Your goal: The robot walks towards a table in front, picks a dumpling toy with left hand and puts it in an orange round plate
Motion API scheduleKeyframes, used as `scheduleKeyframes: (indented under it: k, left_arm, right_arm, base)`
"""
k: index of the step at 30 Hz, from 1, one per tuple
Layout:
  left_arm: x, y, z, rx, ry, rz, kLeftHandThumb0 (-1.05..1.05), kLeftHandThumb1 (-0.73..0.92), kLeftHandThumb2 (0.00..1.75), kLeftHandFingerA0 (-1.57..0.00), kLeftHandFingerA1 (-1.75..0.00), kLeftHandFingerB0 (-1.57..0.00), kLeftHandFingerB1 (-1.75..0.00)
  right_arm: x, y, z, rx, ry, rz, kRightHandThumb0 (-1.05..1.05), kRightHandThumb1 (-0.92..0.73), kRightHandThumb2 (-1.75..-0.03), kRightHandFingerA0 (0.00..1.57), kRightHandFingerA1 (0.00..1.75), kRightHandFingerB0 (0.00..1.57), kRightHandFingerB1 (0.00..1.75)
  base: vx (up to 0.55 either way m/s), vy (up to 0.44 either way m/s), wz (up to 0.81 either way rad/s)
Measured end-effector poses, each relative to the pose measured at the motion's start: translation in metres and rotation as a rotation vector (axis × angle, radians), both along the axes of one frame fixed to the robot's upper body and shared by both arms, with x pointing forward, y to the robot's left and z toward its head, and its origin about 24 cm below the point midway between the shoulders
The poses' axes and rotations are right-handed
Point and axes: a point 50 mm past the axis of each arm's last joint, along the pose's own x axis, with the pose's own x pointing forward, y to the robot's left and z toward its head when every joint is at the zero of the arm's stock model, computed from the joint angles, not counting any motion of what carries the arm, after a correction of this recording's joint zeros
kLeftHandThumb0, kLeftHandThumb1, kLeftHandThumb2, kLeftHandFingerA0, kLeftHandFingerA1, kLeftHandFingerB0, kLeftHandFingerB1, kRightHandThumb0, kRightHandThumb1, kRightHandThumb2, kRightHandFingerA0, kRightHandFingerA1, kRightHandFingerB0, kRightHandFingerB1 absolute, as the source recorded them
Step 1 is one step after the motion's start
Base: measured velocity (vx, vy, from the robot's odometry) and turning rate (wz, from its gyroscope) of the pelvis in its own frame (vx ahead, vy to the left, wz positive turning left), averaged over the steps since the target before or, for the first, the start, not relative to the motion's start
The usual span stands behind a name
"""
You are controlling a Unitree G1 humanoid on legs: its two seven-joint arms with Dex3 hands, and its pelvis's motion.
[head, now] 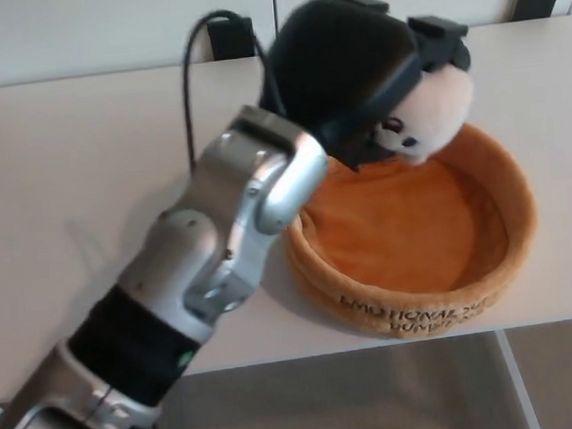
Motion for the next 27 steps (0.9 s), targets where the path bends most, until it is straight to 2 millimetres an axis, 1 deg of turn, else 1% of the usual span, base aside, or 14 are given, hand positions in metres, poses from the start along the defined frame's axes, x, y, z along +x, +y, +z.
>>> scheduleKeyframes:
  k: [1,2,3,4,5,6,7,8,9,13,17,18,21,27]
  left_arm:
    - [0.002,-0.002,-0.005,0.018,0.018,0.002,-0.17,0.48,0.54,-0.87,-1.26,-0.84,-0.62]
    - [0.003,-0.005,-0.009,0.032,0.035,0.004,-0.13,0.50,0.56,-0.85,-1.39,-0.81,-0.77]
    - [0.004,-0.008,-0.017,0.052,0.062,0.008,-0.12,0.50,0.55,-0.86,-1.44,-0.81,-0.80]
    - [0.005,-0.010,-0.022,0.069,0.082,0.011,-0.12,0.50,0.55,-0.86,-1.44,-0.81,-0.80]
    - [0.006,-0.012,-0.028,0.085,0.101,0.016,-0.20,0.54,0.56,-0.60,-0.91,-0.53,-0.42]
    - [0.007,-0.013,-0.033,0.105,0.117,0.020,-0.20,0.54,0.56,-0.60,-0.91,-0.53,-0.42]
    - [0.010,-0.014,-0.036,0.137,0.127,0.026,-0.31,0.52,0.55,-0.35,-0.46,-0.29,-0.31]
    - [0.010,-0.015,-0.036,0.149,0.129,0.029,-0.40,0.45,0.56,-0.03,-0.23,-0.07,-0.23]
    - [0.013,-0.016,-0.036,0.189,0.138,0.035,-0.59,0.37,0.73,0.00,-0.12,-0.02,-0.12]
    - [0.015,-0.020,-0.038,0.282,0.167,0.048,-0.78,0.42,0.79,0.00,0.00,0.00,-0.01]
    - [0.017,-0.020,-0.040,0.361,0.196,0.069,-0.86,0.49,0.57,0.00,0.00,0.00,0.00]
    - [0.018,-0.020,-0.040,0.383,0.204,0.075,-0.73,0.35,0.69,0.00,0.00,0.00,0.00]
    - [0.020,-0.018,-0.041,0.444,0.226,0.098,-0.35,0.48,0.54,0.00,0.00,0.00,0.00]
    - [0.025,-0.009,-0.041,0.523,0.284,0.146,-0.41,0.48,0.54,0.00,0.00,0.00,0.00]
  right_arm:
    - [0.000,0.000,0.000,-0.002,0.001,0.000,-0.26,-0.48,-0.95,0.54,0.72,0.15,0.48]
    - [0.000,0.000,0.000,-0.003,0.002,0.001,-0.36,-0.67,-0.61,0.62,0.70,0.31,0.32]
    - [0.000,0.000,0.000,-0.004,0.002,0.002,-0.26,-0.47,-0.95,0.55,0.71,0.15,0.48]
    - [0.000,0.000,0.000,-0.006,0.004,0.002,-0.26,-0.47,-0.95,0.55,0.71,0.15,0.48]
    - [-0.001,0.000,0.000,-0.007,0.005,0.002,-0.27,-0.48,-0.95,0.52,0.68,0.15,0.48]
    - [0.000,0.000,0.000,-0.007,0.005,0.001,-0.27,-0.48,-0.95,0.52,0.68,0.15,0.48]
    - [0.002,0.000,0.000,-0.008,0.002,0.000,-0.37,-0.68,-0.61,0.61,0.54,0.32,0.32]
    - [0.003,0.000,0.000,-0.008,0.000,0.000,-0.26,-0.48,-0.95,0.67,0.77,0.16,0.48]
    - [0.007,0.000,0.001,-0.007,-0.012,0.001,-0.35,-0.67,-0.60,0.72,0.89,0.31,0.31]
    - [0.011,0.002,0.002,-0.010,-0.029,0.020,-0.36,-0.68,-0.63,0.69,0.90,0.32,0.33]
    - [0.015,0.003,0.003,-0.009,-0.043,0.033,-0.40,-0.68,-0.62,0.65,0.92,0.31,0.32]
    - [0.017,0.003,0.004,-0.009,-0.049,0.037,-0.41,-0.68,-0.62,0.65,0.99,0.31,0.32]
    - [0.024,0.004,0.006,-0.007,-0.071,0.046,-0.41,-0.67,-0.62,0.64,1.00,0.31,0.32]
    - [0.035,0.004,0.010,-0.005,-0.096,0.056,-0.38,-0.66,-0.60,0.65,1.11,0.32,0.32]
  base:
    - [0.00,0.000,0.00]
    - [0.00,0.000,0.00]
    - [0.00,0.000,0.00]
    - [0.00,0.000,0.00]
    - [0.00,0.000,0.00]
    - [0.00,0.000,0.00]
    - [0.00,0.000,0.00]
    - [0.00,0.000,0.00]
    - [0.00,0.000,0.00]
    - [0.00,0.000,0.00]
    - [0.00,0.000,0.00]
    - [0.00,0.000,0.00]
    - [0.00,0.000,0.00]
    - [0.00,0.000,0.00]
